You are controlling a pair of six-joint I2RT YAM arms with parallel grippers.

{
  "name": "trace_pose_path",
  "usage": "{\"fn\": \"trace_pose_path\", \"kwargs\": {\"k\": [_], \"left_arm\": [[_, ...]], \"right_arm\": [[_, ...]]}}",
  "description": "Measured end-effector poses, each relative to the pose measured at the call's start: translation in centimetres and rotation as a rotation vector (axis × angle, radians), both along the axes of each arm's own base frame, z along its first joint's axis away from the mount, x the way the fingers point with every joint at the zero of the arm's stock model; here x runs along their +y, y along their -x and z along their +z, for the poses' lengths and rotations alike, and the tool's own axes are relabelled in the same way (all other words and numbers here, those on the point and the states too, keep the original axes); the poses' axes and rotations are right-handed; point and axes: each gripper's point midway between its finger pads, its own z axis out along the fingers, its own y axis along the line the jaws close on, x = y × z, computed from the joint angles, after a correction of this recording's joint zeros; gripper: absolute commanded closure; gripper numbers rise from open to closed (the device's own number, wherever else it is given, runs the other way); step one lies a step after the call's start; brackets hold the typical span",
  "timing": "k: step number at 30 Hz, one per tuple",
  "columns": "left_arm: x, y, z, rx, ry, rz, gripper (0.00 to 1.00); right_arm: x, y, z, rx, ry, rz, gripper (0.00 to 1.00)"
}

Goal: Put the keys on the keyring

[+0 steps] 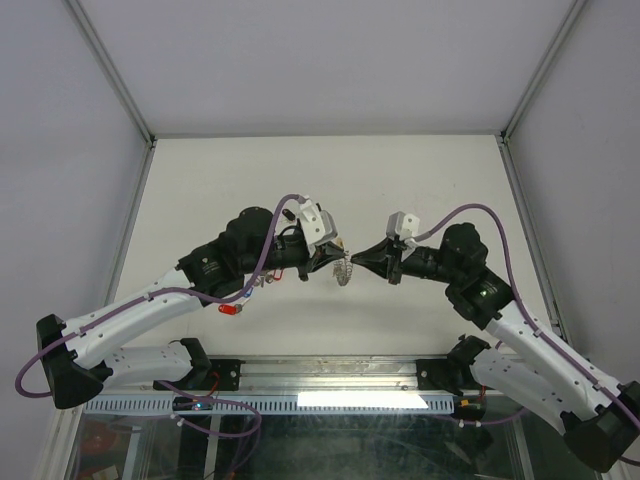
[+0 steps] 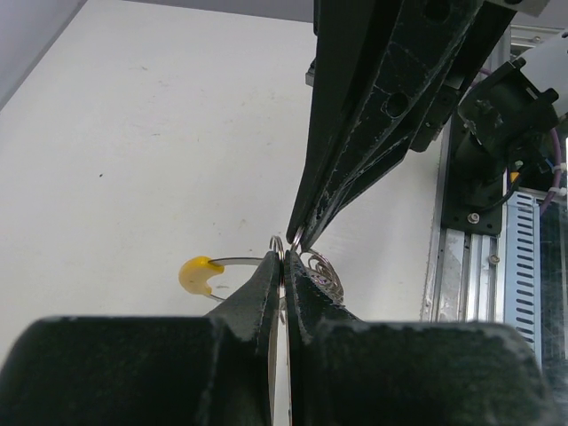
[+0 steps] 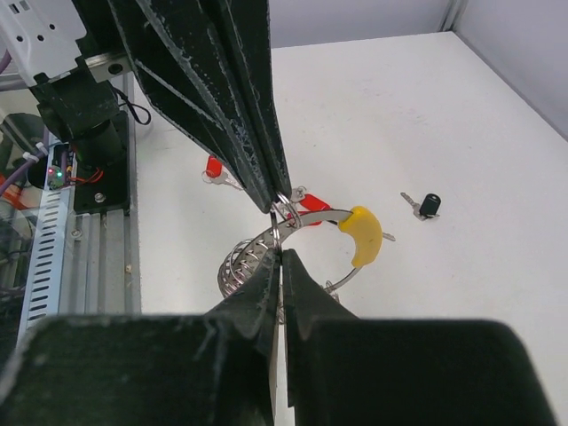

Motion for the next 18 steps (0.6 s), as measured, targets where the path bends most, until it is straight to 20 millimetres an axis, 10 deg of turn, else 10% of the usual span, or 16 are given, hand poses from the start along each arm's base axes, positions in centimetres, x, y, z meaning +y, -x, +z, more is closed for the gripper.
{"fn": "trace_pose_path", "kwargs": {"k": [18], "left_arm": [[-0.4, -0.2, 1.0, 0.029, 0.058, -0.004, 1.0]], "right_arm": [[-0.4, 0.7, 0.2, -0.142, 0.014, 0.016, 0.85]]}}
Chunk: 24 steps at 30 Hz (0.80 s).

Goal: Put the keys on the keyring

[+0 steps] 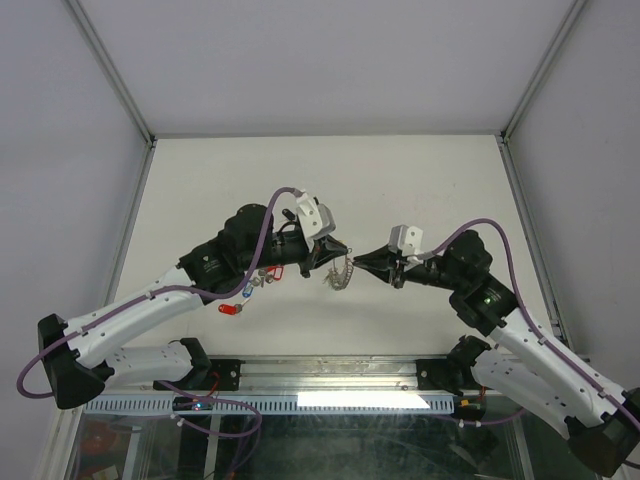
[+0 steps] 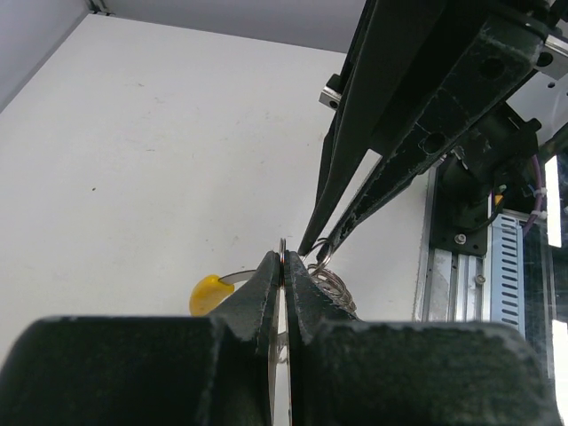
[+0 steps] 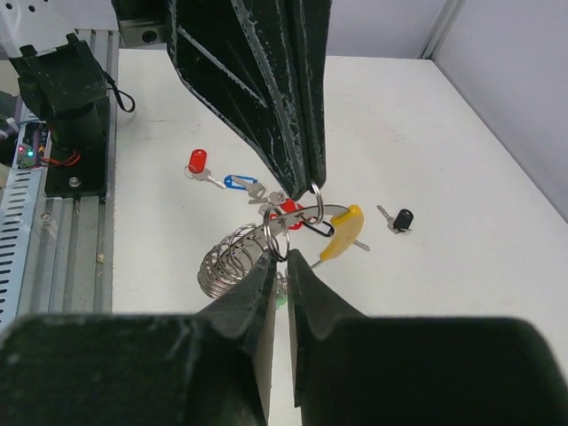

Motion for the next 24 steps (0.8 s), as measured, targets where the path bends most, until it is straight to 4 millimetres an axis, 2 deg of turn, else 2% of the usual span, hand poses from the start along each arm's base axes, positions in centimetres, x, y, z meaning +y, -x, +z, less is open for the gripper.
{"fn": "trace_pose_path", "kwargs": {"k": [8, 13, 21, 24], "left_arm": [[-0.2, -0.1, -0.1, 0.008, 0.001, 0.001, 1.0], [-0.2, -0.1, -0.1, 0.008, 0.001, 0.002, 1.0], [-0.3, 0.0, -0.1, 0.006, 0.003, -0.004, 1.0], [-0.4, 0.4, -0.3, 0.008, 0.006, -0.029, 1.0]], "right_arm": [[0.5, 1.2, -0.1, 0.004, 0.004, 0.052, 0.68], [-0.2, 2.4, -0.5, 0.014, 0.028, 0.077, 0.59], [-1.2, 2.4, 2.0, 0.087, -0.022, -0.006, 0.56], [-0.9, 2.2, 2.0, 0.154, -0.04, -0.021, 0.55]]}}
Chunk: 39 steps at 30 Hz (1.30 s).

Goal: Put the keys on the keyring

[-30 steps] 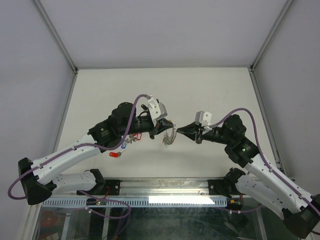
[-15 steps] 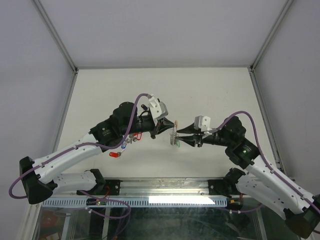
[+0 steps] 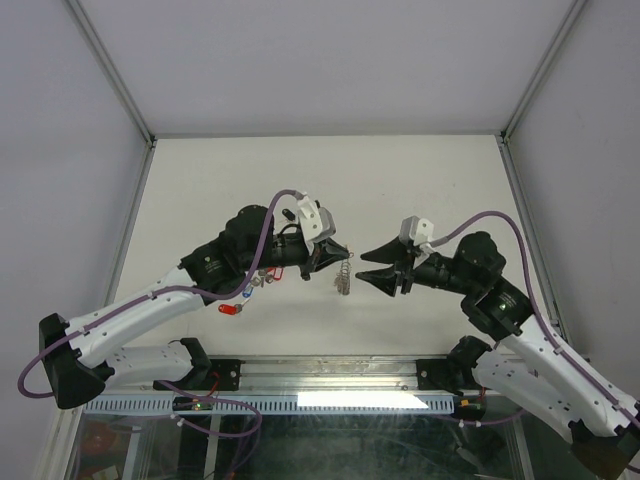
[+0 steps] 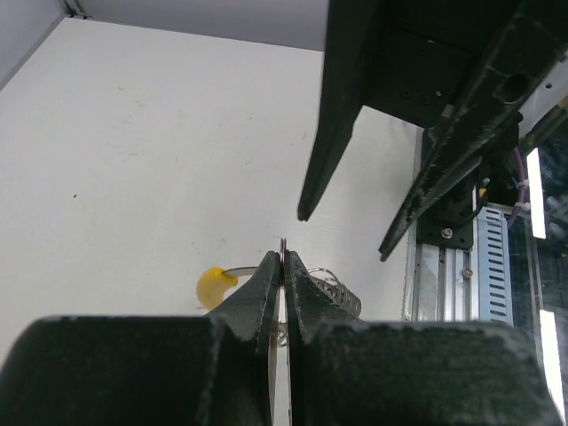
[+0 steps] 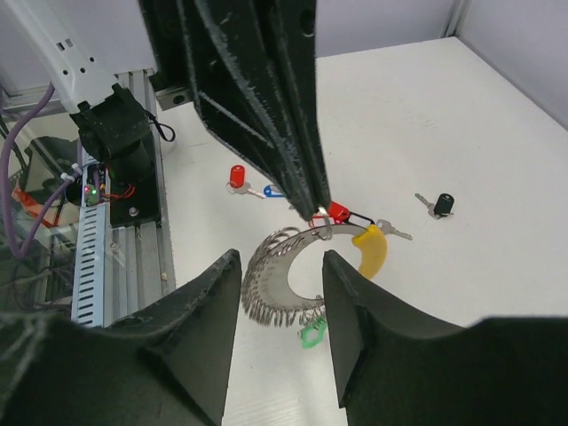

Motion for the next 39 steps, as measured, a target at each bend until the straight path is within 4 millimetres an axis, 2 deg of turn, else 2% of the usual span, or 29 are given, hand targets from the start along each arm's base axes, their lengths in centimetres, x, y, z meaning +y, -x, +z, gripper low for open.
{"fn": "trace_pose_path", "kwargs": {"k": [8, 14, 22, 24, 30, 33, 37, 39], "left_arm": [[-0.2, 1.8, 0.2, -0.012, 0.012, -0.105, 1.0], [-0.3, 2.6, 0.3, -0.014, 0.018, -0.154, 1.0], [-0.4, 3.0, 0.3, -0.026, 0.017, -0.181, 1.0], [-0.4, 3.0, 0.3, -0.027, 0.017, -0.183, 1.0], [-0.3, 3.1, 0.1, -0.022, 0.012, -0.194, 1.0], [-0.3, 3.3, 0.0, -0.016, 0.007, -0.204, 1.0], [-0.2, 3.4, 0.2, -0.017, 0.011, -0.207, 0.94], [-0.2, 3.4, 0.6, -0.021, 0.02, -0.205, 0.84]], "right_arm": [[0.6, -0.6, -0.3, 0.047, -0.017, -0.015, 0.57], [0.8, -0.1, -0.1, 0.039, -0.021, 0.019, 0.69], [1.2, 0.4, -0.5, 0.052, -0.011, 0.068, 0.75], [1.3, 0.5, -0.7, 0.057, -0.008, 0.078, 0.79], [1.6, 0.6, -0.9, 0.066, -0.002, 0.098, 0.98], [1.6, 0.5, -0.9, 0.065, -0.003, 0.097, 1.0], [1.6, 0.6, -0.5, 0.054, -0.014, 0.098, 1.0], [1.6, 0.6, -0.1, 0.044, -0.03, 0.098, 1.0]]}}
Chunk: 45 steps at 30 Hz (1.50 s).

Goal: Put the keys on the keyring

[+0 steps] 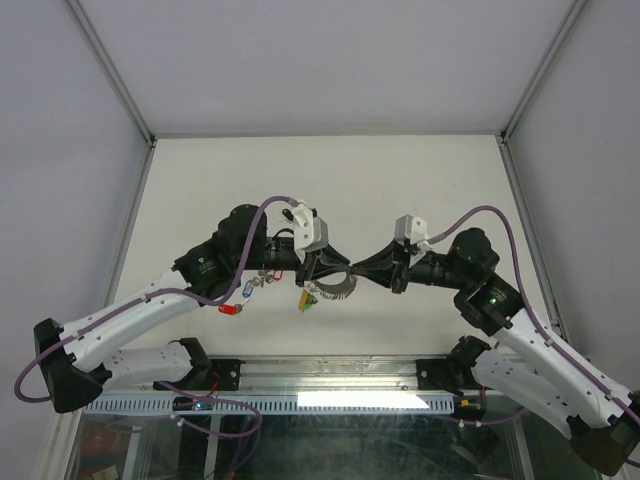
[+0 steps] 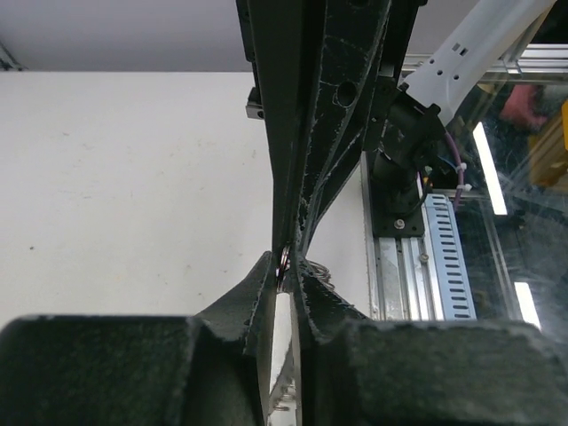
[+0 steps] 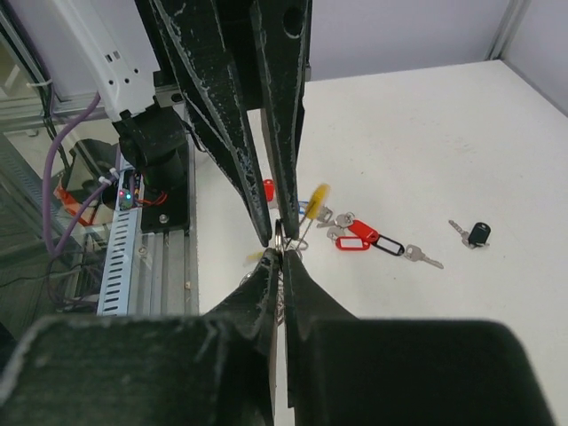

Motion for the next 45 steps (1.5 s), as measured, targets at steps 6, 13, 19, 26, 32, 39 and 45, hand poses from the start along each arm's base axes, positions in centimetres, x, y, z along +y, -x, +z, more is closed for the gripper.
{"fn": "trace_pose_path", "kwargs": {"k": [6, 13, 19, 26, 32, 39, 45], "left_arm": [[0.9, 0.2, 3.3, -0.03, 0.094, 0.041, 0.69], [2.5, 0.5, 6.9, -0.067, 0.199, 0.089, 0.72], [2.4, 0.4, 6.7, -0.054, 0.199, 0.094, 0.72], [2.3, 0.6, 6.4, -0.037, 0.203, 0.083, 0.72], [2.0, 1.7, 6.9, -0.027, 0.234, 0.022, 0.73], [2.0, 2.4, 7.7, -0.027, 0.26, -0.013, 0.75], [3.1, 2.7, 8.7, -0.048, 0.285, 0.012, 0.77]], "right_arm": [[0.4, 0.4, 1.3, -0.009, -0.074, 0.019, 1.0], [0.6, 0.4, 2.2, 0.004, -0.15, 0.011, 1.0], [0.5, 0.8, 3.1, 0.011, -0.222, 0.016, 1.0], [0.0, 1.4, 5.3, -0.026, -0.305, 0.027, 1.0], [-0.2, 1.7, 6.3, -0.062, -0.354, 0.036, 1.0], [-0.4, 1.5, 7.1, -0.164, -0.397, 0.024, 1.0], [-0.3, 0.6, 7.5, -0.234, -0.392, -0.013, 1.0]]}}
